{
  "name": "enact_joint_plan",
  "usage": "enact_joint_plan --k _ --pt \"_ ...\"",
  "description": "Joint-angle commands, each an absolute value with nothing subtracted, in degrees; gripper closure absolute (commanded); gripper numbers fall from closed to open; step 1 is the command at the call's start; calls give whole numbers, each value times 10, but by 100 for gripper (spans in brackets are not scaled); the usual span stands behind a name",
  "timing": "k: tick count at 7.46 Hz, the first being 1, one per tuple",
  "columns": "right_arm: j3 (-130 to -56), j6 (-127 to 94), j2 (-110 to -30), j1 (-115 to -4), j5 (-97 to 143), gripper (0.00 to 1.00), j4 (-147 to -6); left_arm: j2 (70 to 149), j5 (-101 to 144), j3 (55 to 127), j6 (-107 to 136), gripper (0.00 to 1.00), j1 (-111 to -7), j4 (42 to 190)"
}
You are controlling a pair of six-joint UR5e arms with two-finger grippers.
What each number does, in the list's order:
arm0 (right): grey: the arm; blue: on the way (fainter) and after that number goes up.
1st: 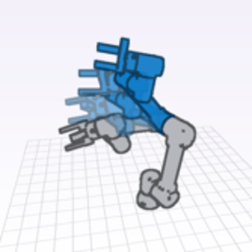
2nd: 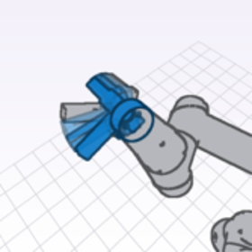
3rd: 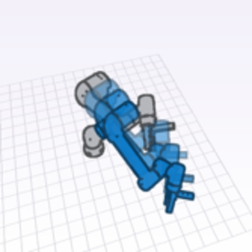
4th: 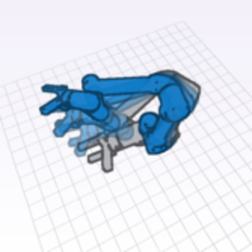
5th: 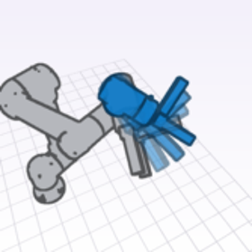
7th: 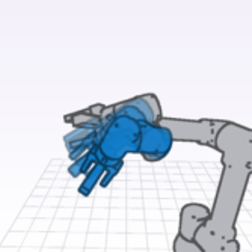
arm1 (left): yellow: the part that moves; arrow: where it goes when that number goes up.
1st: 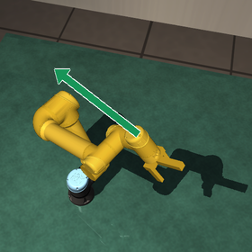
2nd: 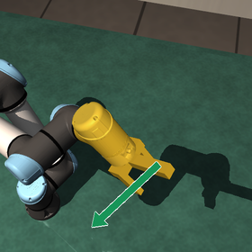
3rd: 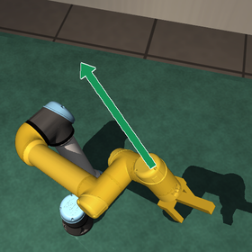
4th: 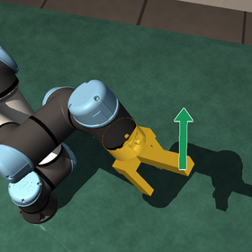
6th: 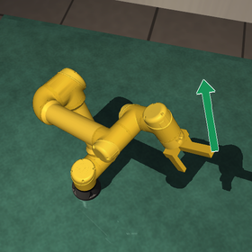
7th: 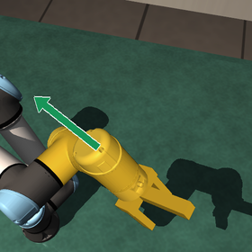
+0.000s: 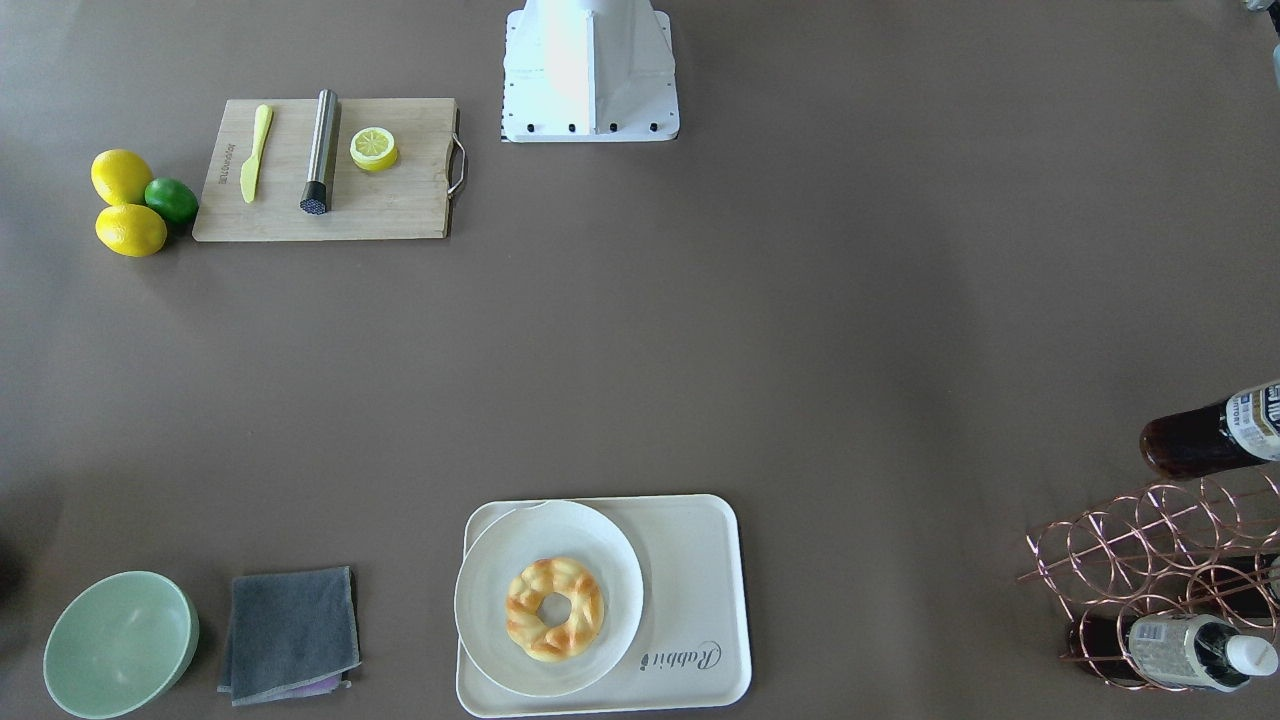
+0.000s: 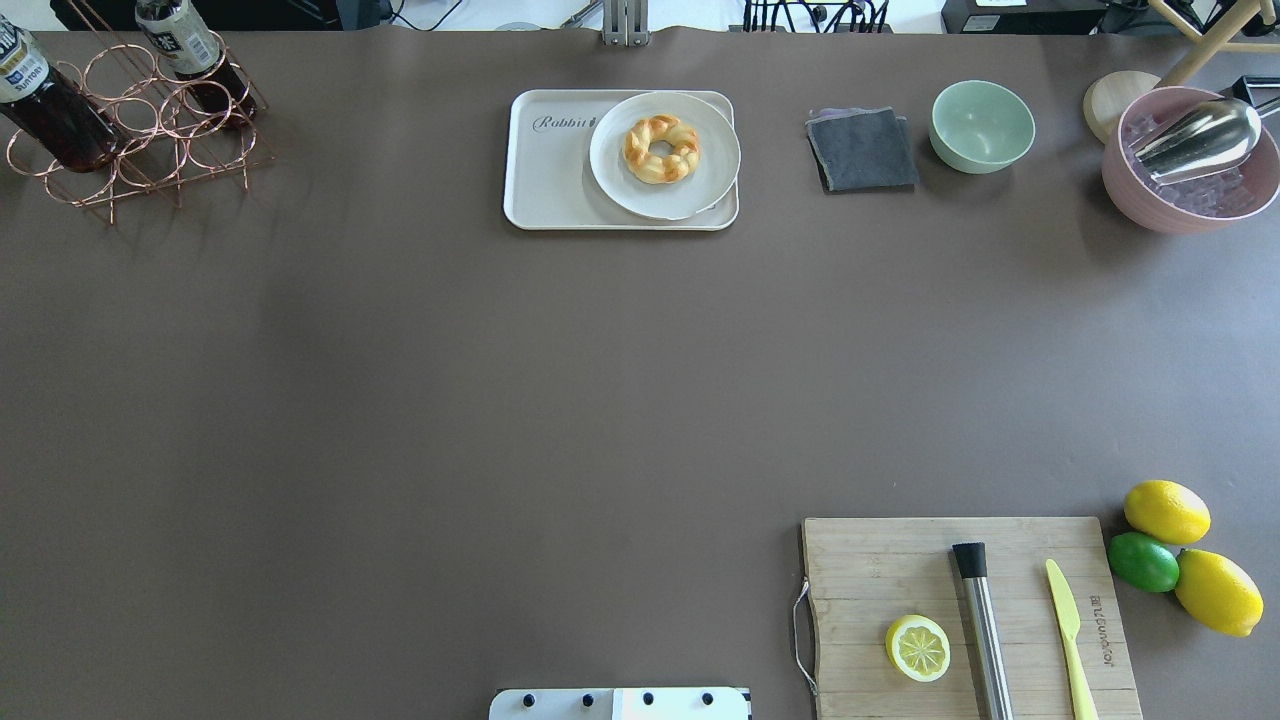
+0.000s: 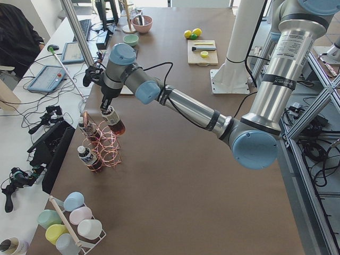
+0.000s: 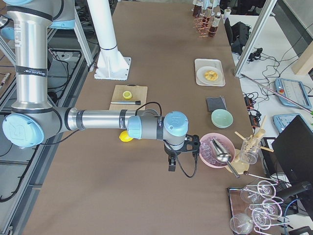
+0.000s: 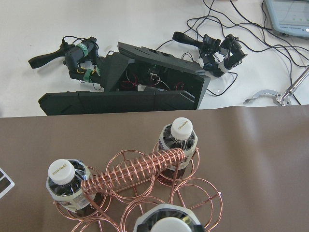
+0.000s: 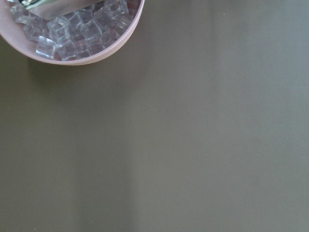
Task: Place tea on tray
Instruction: 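Grasp a dark tea bottle in the copper rack with the left gripper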
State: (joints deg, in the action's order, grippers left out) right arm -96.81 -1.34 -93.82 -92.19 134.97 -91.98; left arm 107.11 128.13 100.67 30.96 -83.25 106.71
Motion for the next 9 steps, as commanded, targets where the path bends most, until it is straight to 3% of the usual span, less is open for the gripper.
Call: enact_joint_plan --k 1,6,9 --pt "-969 -11 -943 -925 1349 0 -919 1029 1278 1095 315 100 -833 1030" --pt "-968 -12 -944 -928 1346 0 -919 1041 1203 1166 524 100 -712 1021" --pt "-968 -12 -943 -928 1346 0 -919 1153 1088 1252 574 100 -602 802"
